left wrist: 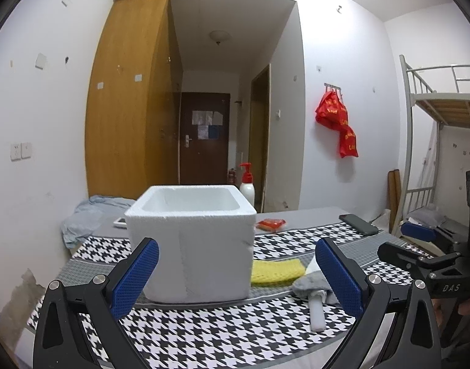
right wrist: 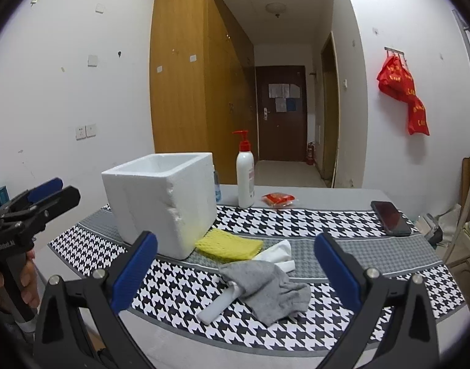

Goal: Organize soft objects
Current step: 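Move both open grippers back over the remaining items on the bed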

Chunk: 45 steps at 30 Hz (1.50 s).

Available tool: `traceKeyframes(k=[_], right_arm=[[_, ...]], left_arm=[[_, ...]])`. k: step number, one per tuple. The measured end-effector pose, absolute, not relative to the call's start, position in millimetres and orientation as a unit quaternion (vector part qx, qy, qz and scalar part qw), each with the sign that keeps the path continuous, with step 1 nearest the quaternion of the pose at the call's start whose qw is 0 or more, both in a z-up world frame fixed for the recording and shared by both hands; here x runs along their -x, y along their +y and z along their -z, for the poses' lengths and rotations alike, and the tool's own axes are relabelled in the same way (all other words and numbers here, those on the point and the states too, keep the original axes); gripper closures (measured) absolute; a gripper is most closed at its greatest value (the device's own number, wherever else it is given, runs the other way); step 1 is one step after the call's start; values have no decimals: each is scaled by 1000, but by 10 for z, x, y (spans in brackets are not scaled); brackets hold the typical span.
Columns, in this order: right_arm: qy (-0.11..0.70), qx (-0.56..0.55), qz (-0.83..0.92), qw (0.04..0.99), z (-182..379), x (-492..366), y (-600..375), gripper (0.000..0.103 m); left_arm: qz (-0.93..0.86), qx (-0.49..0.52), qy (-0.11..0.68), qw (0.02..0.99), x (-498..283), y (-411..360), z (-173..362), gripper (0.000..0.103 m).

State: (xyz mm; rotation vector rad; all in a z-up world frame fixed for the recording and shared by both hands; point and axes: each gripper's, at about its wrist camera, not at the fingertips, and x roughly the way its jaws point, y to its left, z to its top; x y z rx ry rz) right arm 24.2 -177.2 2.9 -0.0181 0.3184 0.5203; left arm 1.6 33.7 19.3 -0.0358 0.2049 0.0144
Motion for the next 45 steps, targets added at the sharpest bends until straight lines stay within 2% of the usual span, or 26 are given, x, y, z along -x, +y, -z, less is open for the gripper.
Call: traceKeyframes(k=[25, 45], right_arm=[[201, 12, -235, 951, 446, -408, -1883, 0], [238, 14, -238, 941, 601, -631, -2090, 0]], left_arm=[[8, 1, 139, 990, -172, 182, 330, 1], [103, 8, 210, 972, -528, -184, 559, 1]])
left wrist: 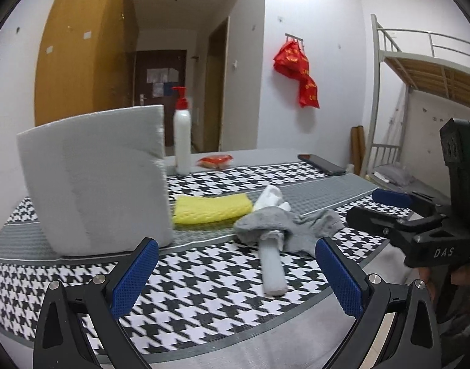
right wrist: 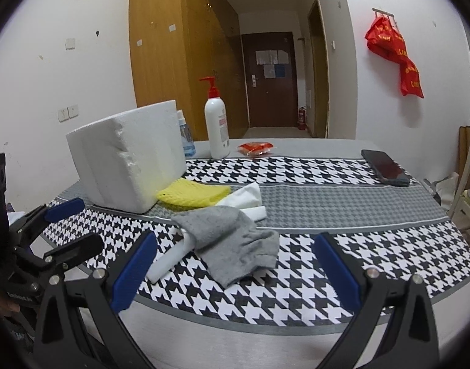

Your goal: Organize soft objects

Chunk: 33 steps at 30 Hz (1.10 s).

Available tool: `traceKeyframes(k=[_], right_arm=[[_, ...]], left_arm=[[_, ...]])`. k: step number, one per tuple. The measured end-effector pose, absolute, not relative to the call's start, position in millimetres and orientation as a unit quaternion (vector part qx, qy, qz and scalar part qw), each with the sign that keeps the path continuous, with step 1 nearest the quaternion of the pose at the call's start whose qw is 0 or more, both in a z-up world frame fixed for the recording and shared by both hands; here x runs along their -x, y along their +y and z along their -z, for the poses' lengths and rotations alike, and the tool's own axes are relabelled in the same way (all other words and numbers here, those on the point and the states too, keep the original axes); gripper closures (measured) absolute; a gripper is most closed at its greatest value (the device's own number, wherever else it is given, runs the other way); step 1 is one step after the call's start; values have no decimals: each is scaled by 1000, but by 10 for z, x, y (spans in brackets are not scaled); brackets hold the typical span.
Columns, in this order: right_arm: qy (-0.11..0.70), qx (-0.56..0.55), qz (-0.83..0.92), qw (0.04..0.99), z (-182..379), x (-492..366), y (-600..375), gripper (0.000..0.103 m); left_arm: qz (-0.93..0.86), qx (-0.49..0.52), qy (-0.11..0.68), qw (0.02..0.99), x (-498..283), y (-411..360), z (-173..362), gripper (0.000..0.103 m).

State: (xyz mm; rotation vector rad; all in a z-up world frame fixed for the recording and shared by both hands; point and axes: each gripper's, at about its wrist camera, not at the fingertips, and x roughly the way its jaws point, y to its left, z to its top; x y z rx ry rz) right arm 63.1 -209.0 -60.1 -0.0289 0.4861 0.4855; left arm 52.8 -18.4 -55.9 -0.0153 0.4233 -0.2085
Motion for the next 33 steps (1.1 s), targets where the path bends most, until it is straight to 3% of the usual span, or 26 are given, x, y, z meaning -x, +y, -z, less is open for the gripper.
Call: traceKeyframes(k=[11, 13, 20, 26, 28, 33], right_arm=[[277, 15, -247, 928, 736, -885, -2045, 1], [286, 15, -250, 925, 767, -938, -2037, 11], [325, 5, -251, 912, 875, -1110, -2035, 25], [345, 16, -245, 906, 930, -1199, -1995, 46], [350, 22, -239, 905, 942, -1219, -1978, 60], [365, 33, -249, 896, 994, -1247, -1915, 83]], left_arm=[[107, 12, 218, 970, -601, -212, 555, 1], [107, 13, 219, 970, -615, -211, 561, 1], [106, 12, 226, 968, -686, -203, 583, 1], [110, 14, 233, 966, -755, -211, 585, 1], [110, 15, 233, 966, -763, -208, 580, 1], [113, 16, 240, 964, -794, -215, 601, 1]])
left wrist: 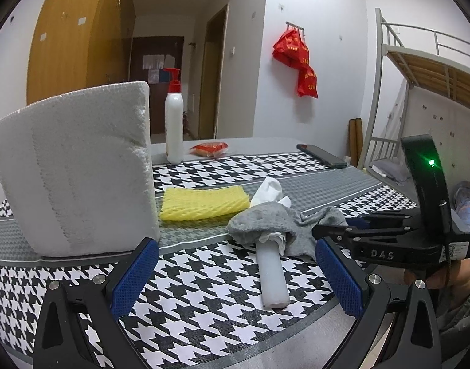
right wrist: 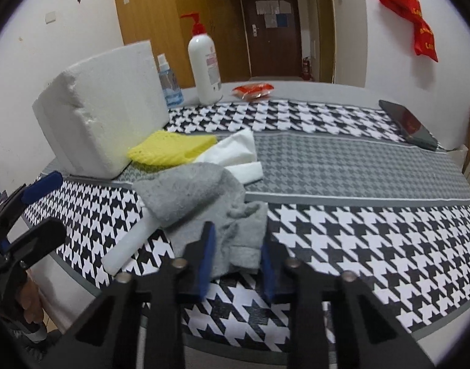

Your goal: Organize soft objects

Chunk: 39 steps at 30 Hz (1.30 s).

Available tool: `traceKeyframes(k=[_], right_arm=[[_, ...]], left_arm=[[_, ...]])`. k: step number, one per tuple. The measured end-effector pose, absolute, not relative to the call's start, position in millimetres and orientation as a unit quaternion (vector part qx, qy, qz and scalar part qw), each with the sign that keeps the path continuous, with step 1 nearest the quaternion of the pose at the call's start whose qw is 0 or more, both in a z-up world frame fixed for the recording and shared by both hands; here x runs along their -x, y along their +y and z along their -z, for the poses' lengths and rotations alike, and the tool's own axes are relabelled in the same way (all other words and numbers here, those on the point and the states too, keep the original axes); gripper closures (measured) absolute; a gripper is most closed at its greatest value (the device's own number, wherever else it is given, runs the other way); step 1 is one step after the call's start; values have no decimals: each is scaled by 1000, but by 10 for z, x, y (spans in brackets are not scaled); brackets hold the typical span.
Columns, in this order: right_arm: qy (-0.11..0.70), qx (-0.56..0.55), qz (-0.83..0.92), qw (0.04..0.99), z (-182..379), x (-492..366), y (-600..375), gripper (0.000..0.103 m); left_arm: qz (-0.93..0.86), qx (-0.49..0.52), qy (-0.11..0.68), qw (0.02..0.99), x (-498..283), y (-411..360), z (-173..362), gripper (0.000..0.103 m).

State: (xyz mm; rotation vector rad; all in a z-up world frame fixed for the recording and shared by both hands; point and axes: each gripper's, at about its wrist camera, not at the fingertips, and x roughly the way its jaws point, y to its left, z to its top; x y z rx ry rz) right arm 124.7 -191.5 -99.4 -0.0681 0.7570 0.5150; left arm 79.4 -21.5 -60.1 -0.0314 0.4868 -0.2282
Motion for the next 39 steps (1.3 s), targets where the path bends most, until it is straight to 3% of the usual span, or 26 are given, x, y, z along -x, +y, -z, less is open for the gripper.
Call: traceKeyframes(k=[4, 25, 36, 38, 39], right_arm=[[366, 35, -260, 893, 1012, -1240, -1885, 89], [279, -11, -172, 945, 379, -955, -2754, 89], [322, 10, -83, 943, 732, -1182, -2953, 87], [326, 18, -69, 943, 789, -1207, -2955, 59], [325, 21, -57, 944, 804, -1217, -2962, 31]], left_arm=[[116, 13, 246, 962, -810, -233, 614, 1], [142, -13, 281, 949, -950, -521, 656, 1], [142, -21, 280, 949, -963, -621, 629, 1], [145, -20, 281, 948, -974, -640, 622, 1], [148, -18, 282, 948, -988, -651, 612, 1]])
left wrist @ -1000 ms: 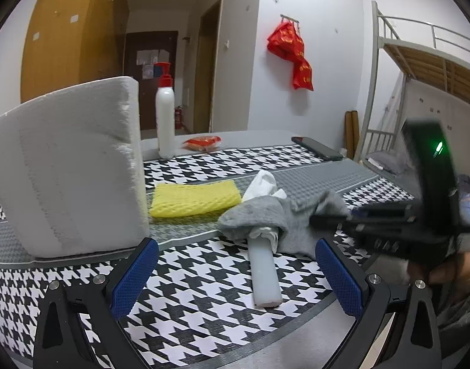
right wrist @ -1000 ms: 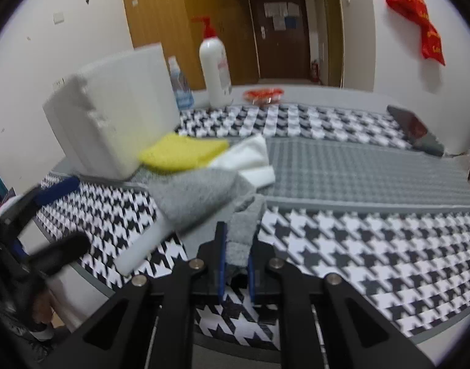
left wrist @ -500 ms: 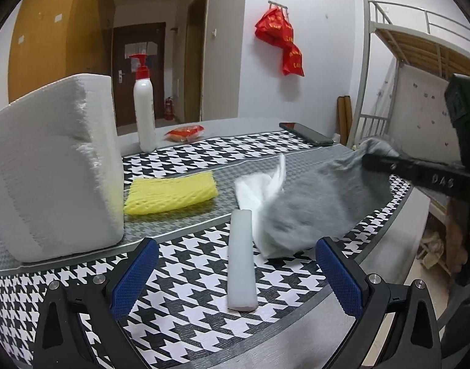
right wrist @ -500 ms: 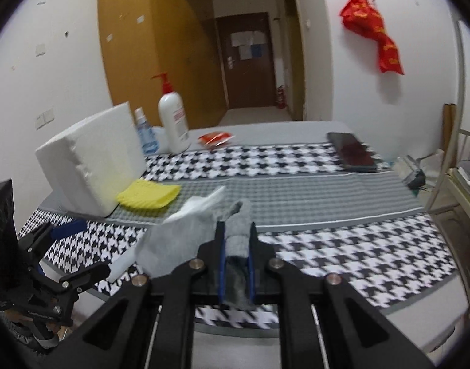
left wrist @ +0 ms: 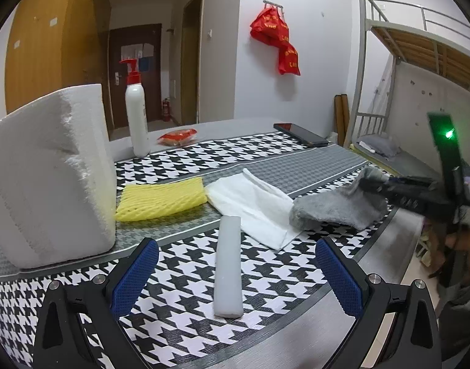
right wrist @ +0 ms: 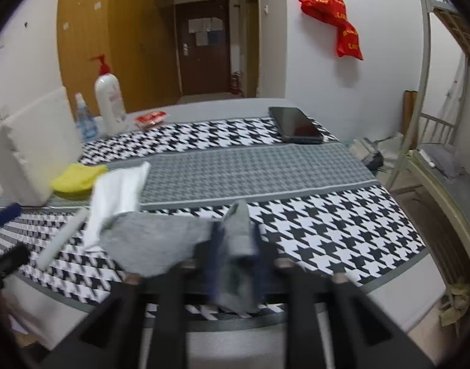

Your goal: Organize soft objects

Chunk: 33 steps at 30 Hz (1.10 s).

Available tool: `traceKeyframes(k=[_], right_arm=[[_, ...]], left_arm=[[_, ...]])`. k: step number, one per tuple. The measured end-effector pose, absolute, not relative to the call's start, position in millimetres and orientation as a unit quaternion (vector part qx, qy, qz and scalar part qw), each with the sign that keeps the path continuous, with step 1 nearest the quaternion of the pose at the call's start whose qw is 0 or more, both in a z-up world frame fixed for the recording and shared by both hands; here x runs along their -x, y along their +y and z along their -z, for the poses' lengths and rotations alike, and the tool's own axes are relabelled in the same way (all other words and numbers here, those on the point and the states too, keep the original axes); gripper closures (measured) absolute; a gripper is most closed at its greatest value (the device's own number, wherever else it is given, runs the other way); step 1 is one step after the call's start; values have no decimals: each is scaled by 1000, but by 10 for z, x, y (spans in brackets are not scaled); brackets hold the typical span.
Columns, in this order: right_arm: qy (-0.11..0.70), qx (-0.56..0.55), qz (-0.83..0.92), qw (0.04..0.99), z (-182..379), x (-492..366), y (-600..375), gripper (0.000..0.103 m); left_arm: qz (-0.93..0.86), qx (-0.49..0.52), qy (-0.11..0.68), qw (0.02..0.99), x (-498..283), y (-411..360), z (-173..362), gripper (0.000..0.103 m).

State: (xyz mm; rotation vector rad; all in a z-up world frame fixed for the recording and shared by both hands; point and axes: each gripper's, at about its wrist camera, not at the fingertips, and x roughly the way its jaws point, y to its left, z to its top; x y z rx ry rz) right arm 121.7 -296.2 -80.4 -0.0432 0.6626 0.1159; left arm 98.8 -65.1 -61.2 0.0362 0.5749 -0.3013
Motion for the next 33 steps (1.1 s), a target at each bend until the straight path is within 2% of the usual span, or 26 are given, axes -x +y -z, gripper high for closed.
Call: traceKeyframes(k=[1, 9, 15, 20, 26, 28, 33], right_arm=[[320, 22, -50, 946, 803, -1213, -2969, 20], [304, 8, -114, 946, 702, -1066, -2880, 20], [316, 9, -135, 939, 786, -1080, -2799, 14], [325, -2, -153, 933, 855, -1106, -2812, 14], [328, -6, -155, 932, 864, -1155, -2841, 14], [329, -8, -155, 932, 872, -1169, -2858, 14], [333, -10, -158, 929, 906, -1201, -2887, 13]], left_arm=[[150, -17, 282, 947, -996, -655, 604, 1], [144, 7, 279, 949, -1159, -682, 487, 1], [139, 20, 298, 944, -1372, -761, 439, 2], [153, 34, 320, 935, -1558, -835, 489, 13], [162, 27, 338, 927, -1729, -1036, 519, 21], [159, 22, 351, 923, -1792, -1096, 555, 27], [151, 7, 375, 915, -1945, -1212, 643, 29]])
